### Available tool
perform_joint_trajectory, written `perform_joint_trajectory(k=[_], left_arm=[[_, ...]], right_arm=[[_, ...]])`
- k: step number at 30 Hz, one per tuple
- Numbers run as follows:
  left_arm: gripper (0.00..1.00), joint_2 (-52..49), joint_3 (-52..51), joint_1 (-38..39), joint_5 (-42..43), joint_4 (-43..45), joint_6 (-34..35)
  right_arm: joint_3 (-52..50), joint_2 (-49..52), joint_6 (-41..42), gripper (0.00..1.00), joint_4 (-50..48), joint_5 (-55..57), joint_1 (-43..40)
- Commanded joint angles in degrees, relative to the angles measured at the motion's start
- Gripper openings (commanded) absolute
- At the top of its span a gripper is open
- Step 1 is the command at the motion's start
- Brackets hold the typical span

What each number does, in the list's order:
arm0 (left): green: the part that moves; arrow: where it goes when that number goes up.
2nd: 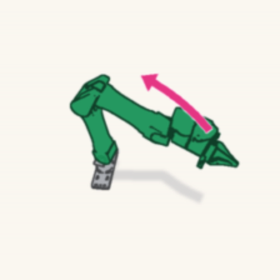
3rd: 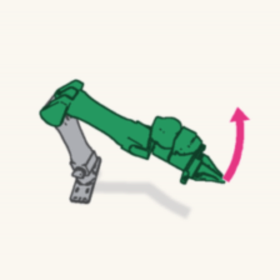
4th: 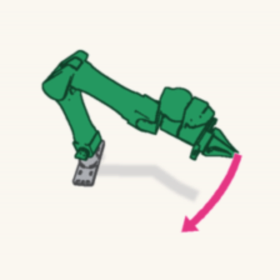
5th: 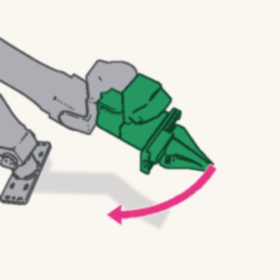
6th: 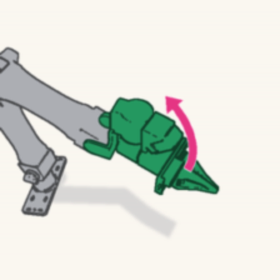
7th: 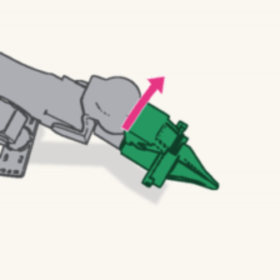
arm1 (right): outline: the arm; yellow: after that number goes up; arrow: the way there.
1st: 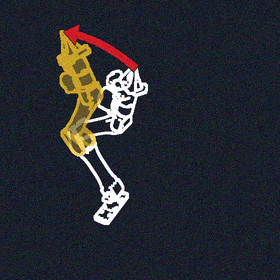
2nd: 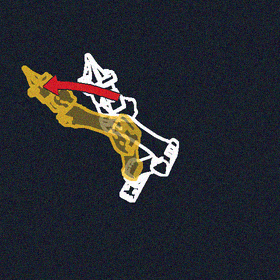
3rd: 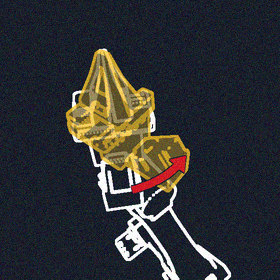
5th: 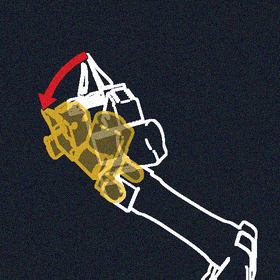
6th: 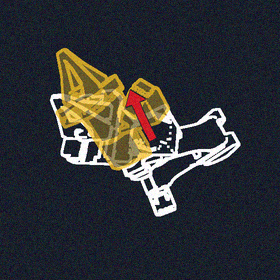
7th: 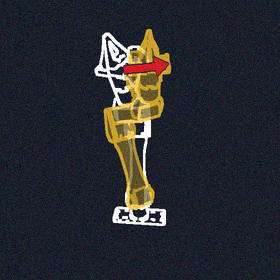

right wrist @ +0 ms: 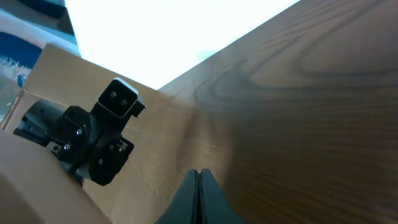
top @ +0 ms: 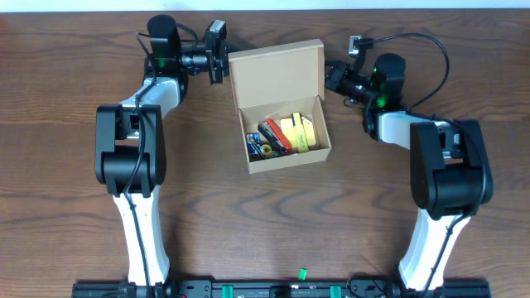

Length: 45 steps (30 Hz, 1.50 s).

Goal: Pack container

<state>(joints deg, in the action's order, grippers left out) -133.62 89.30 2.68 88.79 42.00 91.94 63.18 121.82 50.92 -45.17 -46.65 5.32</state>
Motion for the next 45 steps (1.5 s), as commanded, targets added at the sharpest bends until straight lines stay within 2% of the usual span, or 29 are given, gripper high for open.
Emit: perform_joint_trajectory(k=[1,10,28,33,40,45], left_arm=[[0.06,-0.20,0.94,-0.04,1.75,1.77,2.08],[0.06,-0.20,0.94,0.02,1.75,10.69,10.29],[0.06,-0.20,0.94,2.62,1.79,13.11,10.23],[0.06,-0.20,0.94,3.48,1.81,19.06,14.93],[0.06,-0.20,0.94,3.54,1.81,33.05,26.99],[0.06,-0.17,0.92,4.92,1.81,34.67,27.34]], right_arm=[[0.92,-2.69,0.26,0.01,0.68,-1.79,-1.09],[0.92,-5.35,-1.07,0.01,5.81,-3.80,-1.64],[0.92,-6.86,-2.14,0.02,8.35,-4.85,-1.25],[0.92,-7.17,-2.36,0.01,8.35,-5.51,-1.01],[0.92,-11.91,-6.78,0.01,13.53,-5.70,-1.01],[0.92,-15.47,-11.45,0.01,21.09,-5.70,-1.01]])
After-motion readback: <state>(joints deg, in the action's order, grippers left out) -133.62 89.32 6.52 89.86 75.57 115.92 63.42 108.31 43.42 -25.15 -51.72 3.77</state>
